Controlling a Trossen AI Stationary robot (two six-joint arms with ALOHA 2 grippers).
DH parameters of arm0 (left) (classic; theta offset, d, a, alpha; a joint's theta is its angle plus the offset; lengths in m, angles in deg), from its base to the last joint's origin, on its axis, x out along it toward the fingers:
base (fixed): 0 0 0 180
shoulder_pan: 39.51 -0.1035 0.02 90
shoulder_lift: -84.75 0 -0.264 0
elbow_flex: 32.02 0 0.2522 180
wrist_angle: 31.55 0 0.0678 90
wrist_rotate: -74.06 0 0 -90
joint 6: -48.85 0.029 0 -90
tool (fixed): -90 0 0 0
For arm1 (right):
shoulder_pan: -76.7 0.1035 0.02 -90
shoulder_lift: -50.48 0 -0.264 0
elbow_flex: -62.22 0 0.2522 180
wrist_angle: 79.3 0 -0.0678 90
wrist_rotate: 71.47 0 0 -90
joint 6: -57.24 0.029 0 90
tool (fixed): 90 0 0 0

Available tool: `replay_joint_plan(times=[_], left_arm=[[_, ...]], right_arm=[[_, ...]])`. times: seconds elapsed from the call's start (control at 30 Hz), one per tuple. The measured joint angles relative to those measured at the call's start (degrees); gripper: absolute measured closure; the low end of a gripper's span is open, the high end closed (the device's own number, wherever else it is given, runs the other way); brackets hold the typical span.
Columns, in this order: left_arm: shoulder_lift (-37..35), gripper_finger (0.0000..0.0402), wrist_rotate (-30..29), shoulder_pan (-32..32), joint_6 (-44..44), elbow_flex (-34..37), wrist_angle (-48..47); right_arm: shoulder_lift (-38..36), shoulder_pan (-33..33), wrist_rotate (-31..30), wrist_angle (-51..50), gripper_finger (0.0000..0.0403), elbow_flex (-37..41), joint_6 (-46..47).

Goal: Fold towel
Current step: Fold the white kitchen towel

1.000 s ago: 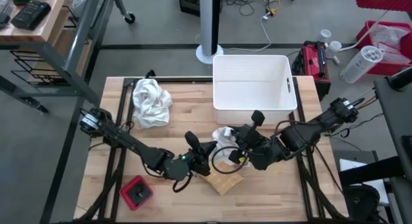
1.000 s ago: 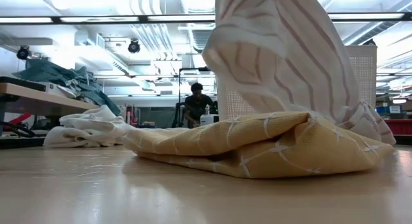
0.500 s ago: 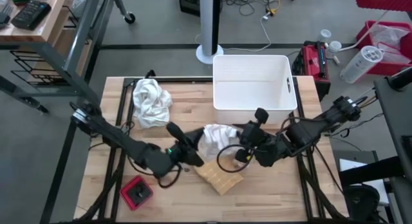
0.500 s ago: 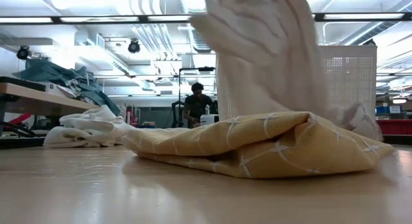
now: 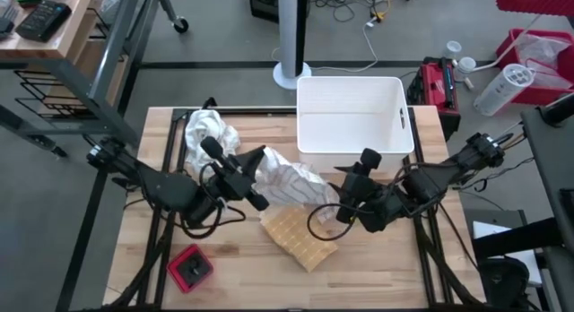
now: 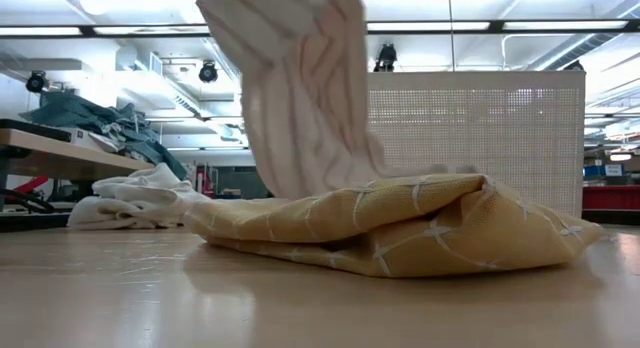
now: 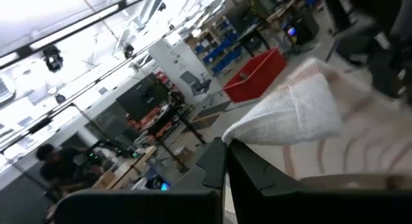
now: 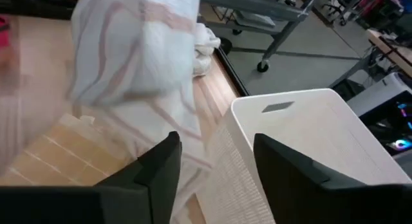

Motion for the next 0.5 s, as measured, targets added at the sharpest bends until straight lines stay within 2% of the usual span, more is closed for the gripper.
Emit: replay_joint_plan(times=[0.27, 0.5], left_arm=[[4.5, 0.0401, -0.1, -0.3, -10.7, -5.8, -14.1], [9.0, 0.0401, -0.3, -1.3, -11.9, -8.0, -14.7]], right_arm=[[-2.7, 4.8, -6.8, 2.0, 0.0193, 0.0, 0.0], [-1.0, 8.2, -7.5, 15.2, 0.0183, 0.0, -11.8]])
